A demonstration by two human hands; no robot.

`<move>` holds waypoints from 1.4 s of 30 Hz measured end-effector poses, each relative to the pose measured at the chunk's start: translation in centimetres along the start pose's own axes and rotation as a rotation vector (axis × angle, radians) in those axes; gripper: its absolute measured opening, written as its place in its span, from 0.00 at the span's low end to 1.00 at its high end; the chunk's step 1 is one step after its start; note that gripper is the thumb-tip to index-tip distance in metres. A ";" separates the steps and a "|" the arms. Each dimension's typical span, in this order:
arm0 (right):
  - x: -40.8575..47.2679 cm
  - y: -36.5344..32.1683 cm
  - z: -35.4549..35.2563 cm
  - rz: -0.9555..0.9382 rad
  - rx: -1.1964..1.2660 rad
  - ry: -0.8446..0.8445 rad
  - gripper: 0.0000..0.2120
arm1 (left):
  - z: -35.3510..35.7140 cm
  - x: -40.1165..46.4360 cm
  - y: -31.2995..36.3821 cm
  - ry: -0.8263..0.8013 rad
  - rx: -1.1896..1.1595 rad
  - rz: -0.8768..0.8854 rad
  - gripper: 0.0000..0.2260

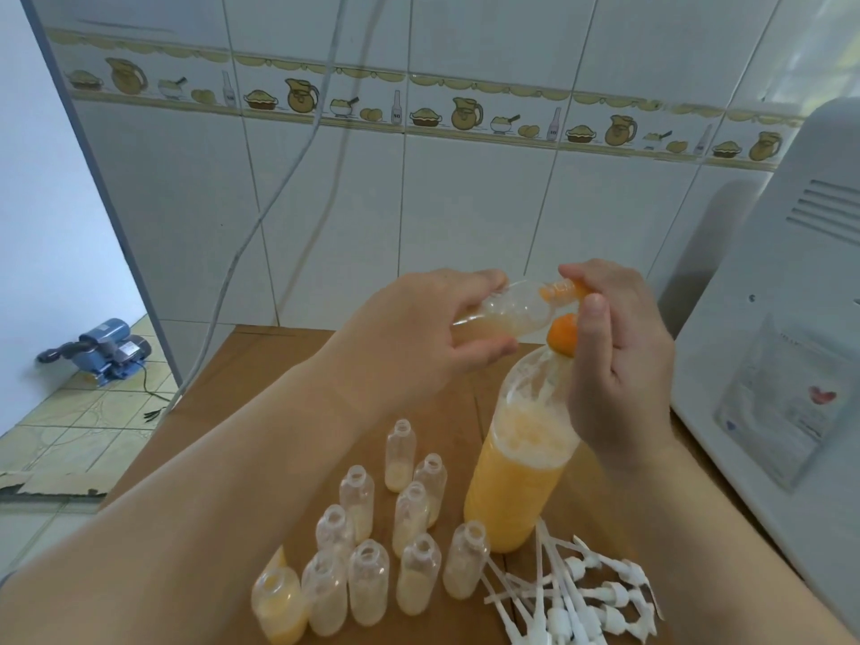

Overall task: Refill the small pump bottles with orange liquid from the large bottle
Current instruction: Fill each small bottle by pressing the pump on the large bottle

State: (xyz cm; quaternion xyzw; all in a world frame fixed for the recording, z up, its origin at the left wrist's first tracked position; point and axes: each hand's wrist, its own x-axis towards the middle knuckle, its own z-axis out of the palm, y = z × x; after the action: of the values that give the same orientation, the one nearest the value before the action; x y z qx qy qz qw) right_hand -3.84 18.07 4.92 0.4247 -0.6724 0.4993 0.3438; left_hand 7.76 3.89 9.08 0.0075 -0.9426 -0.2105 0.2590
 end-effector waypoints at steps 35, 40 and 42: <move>-1.4 0.8 0.5 0.048 -0.003 0.011 0.19 | 1.3 -0.5 -0.1 -0.030 -0.039 -0.040 0.24; -0.1 0.0 0.0 0.036 0.040 0.003 0.21 | 0.3 -0.4 0.2 0.024 -0.013 -0.022 0.25; -0.5 0.0 0.4 0.035 0.036 0.046 0.20 | 0.6 -0.5 0.3 0.024 -0.025 -0.014 0.24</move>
State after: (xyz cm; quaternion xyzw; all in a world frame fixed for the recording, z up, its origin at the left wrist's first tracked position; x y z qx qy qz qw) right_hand -3.65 17.80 4.34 0.4074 -0.6627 0.5268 0.3426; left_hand 7.90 4.40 8.52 0.0132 -0.9367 -0.2240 0.2690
